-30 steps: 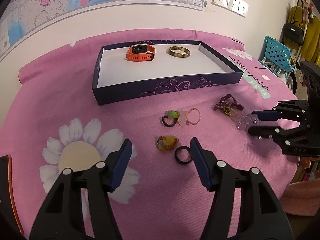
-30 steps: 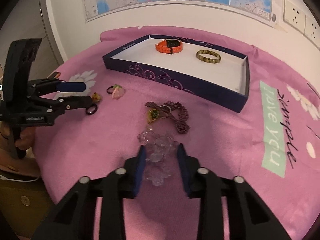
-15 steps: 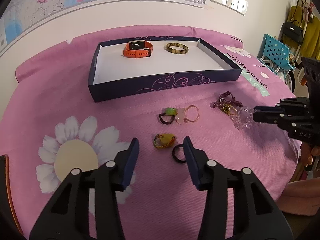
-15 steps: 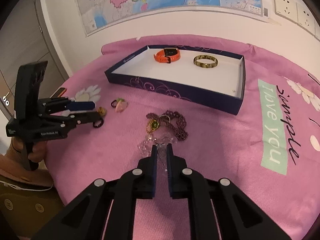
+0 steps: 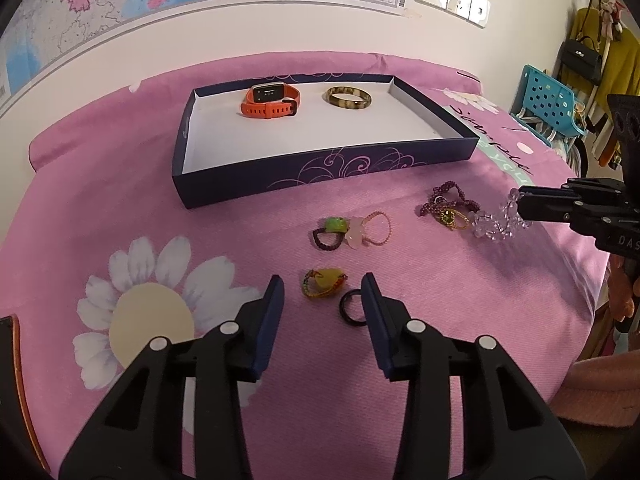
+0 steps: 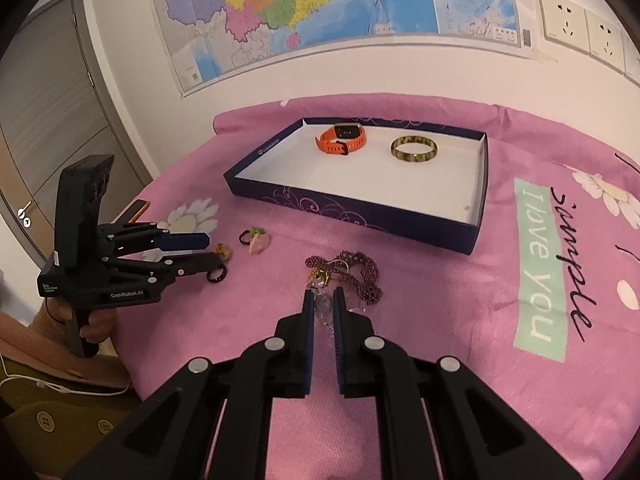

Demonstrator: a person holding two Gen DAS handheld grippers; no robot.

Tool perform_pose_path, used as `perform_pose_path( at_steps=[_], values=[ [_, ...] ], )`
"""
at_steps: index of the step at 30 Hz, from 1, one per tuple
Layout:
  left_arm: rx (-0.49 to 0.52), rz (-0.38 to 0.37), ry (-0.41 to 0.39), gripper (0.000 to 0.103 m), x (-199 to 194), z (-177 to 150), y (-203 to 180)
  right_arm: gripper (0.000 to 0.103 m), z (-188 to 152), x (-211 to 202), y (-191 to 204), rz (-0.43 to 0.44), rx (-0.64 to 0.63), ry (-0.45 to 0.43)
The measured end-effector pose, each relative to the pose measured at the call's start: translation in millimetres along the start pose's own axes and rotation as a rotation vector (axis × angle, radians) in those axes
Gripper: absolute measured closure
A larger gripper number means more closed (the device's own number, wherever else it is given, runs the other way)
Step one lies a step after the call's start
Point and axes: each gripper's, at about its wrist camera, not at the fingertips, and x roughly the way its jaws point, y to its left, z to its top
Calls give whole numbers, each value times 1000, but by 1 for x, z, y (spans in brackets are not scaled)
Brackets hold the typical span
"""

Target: Organize jewelry

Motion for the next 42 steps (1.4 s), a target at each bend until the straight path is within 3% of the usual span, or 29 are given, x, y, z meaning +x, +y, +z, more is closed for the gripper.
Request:
perform_pose_path(
  at_steps=[10,12,14,16,18,24,30,32,40,42],
  values=[
    [-5,5,8,63,2,1,2,93,-14,17,-8,-45,8,85],
    [0,2,10,63,2,0,1,85,-15,17,-7,-33,11,82],
    [6,1,11,63,2,0,0,59,-14,17,-5,-39,-1,76],
    [10,-3,11,63,2,0,-1,51,-13,19,0,-53,-23,75],
    [12,-5,9,63,1,0,-1,51,-12,24,4,-64,-43,83],
    [22,-16,20,63,1,-3,-3,51,-13,35,7,-98,-62,102],
    [38,-34,29,63,1,-5,-7,69,-15,33,7,-139,-83,104],
    [46,-40,30,63,1,-5,-9,83,-15,32,5,-145,-82,102],
    [47,-52,36,63,3,-5,-9,86,-15,27,2,-103,-46,90],
    [37,-53,36,63,3,-5,-8,92,-14,25,2,-72,-29,83]
  ],
)
